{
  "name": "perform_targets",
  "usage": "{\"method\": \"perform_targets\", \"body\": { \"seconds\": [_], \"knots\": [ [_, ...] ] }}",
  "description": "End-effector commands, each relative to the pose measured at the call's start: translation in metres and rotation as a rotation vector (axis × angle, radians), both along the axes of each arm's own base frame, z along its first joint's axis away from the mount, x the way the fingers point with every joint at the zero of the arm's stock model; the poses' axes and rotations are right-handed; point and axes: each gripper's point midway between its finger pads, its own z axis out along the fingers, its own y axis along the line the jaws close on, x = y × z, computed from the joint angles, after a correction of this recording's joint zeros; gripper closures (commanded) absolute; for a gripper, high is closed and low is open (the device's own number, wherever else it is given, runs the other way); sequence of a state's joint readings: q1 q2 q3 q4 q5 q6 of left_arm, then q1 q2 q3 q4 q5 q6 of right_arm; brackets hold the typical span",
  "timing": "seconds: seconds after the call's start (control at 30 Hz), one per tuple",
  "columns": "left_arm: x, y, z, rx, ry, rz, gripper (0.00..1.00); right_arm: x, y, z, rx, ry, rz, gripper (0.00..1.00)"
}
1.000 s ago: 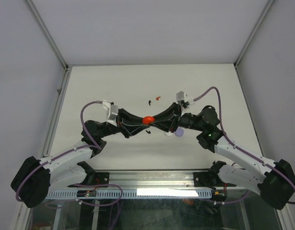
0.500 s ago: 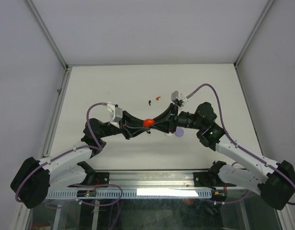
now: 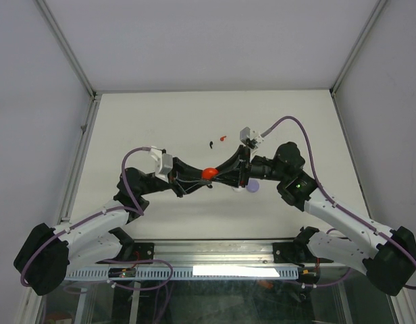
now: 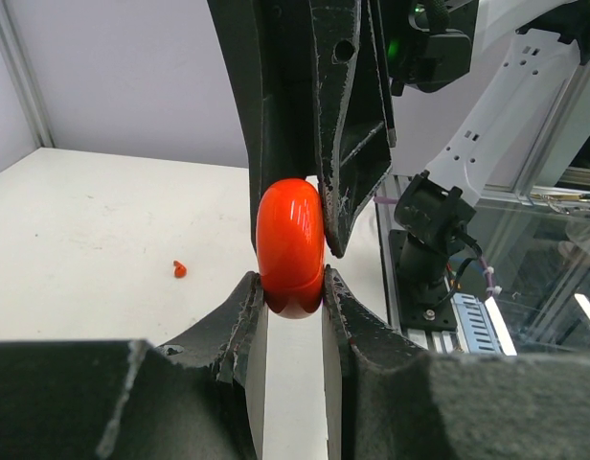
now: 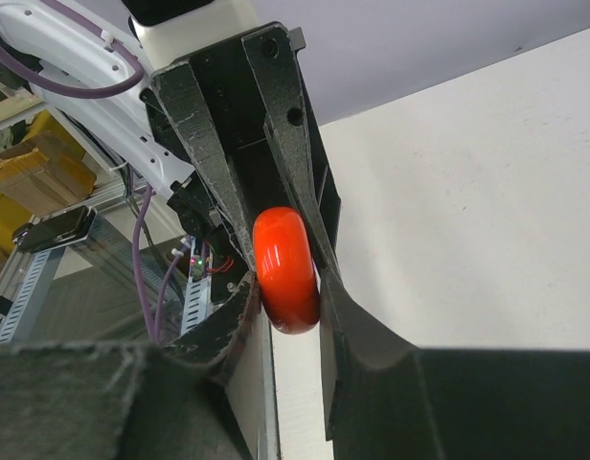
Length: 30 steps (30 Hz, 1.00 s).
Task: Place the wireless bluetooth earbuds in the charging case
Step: Pick up the charging case at the center of the board.
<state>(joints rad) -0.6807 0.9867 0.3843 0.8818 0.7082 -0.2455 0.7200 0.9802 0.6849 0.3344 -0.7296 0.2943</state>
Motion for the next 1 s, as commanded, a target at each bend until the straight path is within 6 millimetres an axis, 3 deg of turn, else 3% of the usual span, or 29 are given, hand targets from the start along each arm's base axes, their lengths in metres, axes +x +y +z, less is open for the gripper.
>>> {"method": "perform_targets", "body": {
  "seconds": [0.0,0.3,0.63,0.97],
  "knots": [
    [-0.006,0.000,-0.002,0.011,-0.093,-0.013,1.00,0.019,-0.006,0.027,0.046,0.008,-0.079,0.77],
    [0.017,0.006,0.004,-0.056,0.046,0.116,1.00,0.025,-0.015,0.020,0.037,0.018,-0.111,0.77],
    [0.011,0.013,0.013,-0.135,0.139,0.108,1.00,0.024,-0.018,0.008,0.028,0.029,-0.119,0.77],
    [0.012,0.018,0.009,-0.143,0.183,0.116,1.00,0.033,-0.016,0.024,0.078,-0.031,-0.127,0.77]
  ]
}}
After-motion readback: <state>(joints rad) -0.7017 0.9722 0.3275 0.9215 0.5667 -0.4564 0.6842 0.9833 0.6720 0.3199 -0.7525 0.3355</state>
